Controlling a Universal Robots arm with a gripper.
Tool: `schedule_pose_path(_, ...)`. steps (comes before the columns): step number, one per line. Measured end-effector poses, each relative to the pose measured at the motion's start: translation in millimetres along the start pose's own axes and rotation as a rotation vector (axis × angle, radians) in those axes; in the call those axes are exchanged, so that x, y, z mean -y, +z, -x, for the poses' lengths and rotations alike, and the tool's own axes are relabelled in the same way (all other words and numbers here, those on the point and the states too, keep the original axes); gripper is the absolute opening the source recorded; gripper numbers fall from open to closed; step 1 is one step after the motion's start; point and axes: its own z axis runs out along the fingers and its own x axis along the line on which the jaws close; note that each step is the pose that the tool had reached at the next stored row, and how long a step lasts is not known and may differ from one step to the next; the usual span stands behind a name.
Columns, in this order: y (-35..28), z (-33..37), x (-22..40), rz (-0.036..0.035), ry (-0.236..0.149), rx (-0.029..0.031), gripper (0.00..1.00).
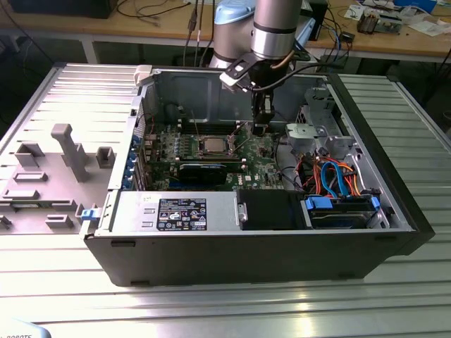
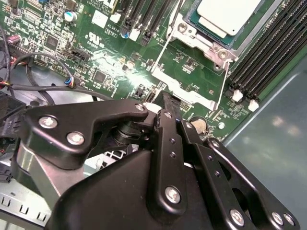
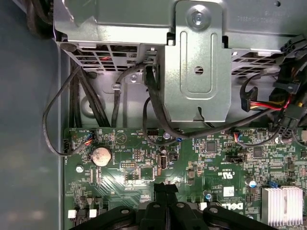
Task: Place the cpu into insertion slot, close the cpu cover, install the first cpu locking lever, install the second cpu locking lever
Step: 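Close the cpu cover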
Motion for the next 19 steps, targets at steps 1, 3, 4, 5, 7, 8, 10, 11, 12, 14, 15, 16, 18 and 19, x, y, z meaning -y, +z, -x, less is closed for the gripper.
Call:
schedule_pose_path(1, 0.3, -0.1, 0.0, 0.0001, 0.0, -0.0004, 0.11)
schedule_pose_path(3, 0.8, -1.1, 0.0, 0.0, 0.0, -0.0007, 0.11)
schedule_pose_path(4, 0.8, -1.6, 0.2, 0.0, 0.0, -0.0008, 0.11)
schedule_pose_path(5, 0.8, -2.0, 0.6, 0.0, 0.0, -0.0008, 0.11)
schedule_pose_path(7, 0.9, -3.3, 2.6, 0.0, 0.0, -0.0008, 0.11)
schedule_pose_path(8, 0.9, -3.4, 3.1, 0.0, 0.0, -0.0008, 0.11)
schedule_pose_path(10, 1.1, -3.5, 5.2, 0.0001, 0.0, -0.0009, 0.11)
schedule_pose_path(11, 1.2, -3.5, 5.8, 0.0001, 0.0, -0.0009, 0.11)
schedule_pose_path(12, 1.2, -3.6, 6.0, 0.0002, 0.0, -0.001, 0.11)
schedule_pose_path(14, 1.3, -3.6, 6.2, 0.0001, 0.0, -0.0009, 0.11)
schedule_pose_path(15, 1.3, -3.6, 6.3, 0.0001, 0.0, -0.0009, 0.11)
schedule_pose_path(16, 1.3, -3.6, 6.3, 0.0001, 0.0, -0.0009, 0.11)
schedule_pose_path(18, 1.3, -3.6, 6.6, 0.0001, 0.0, -0.0009, 0.11)
schedule_pose_path(19, 1.4, -3.6, 6.8, 0.0002, 0.0, -0.001, 0.11)
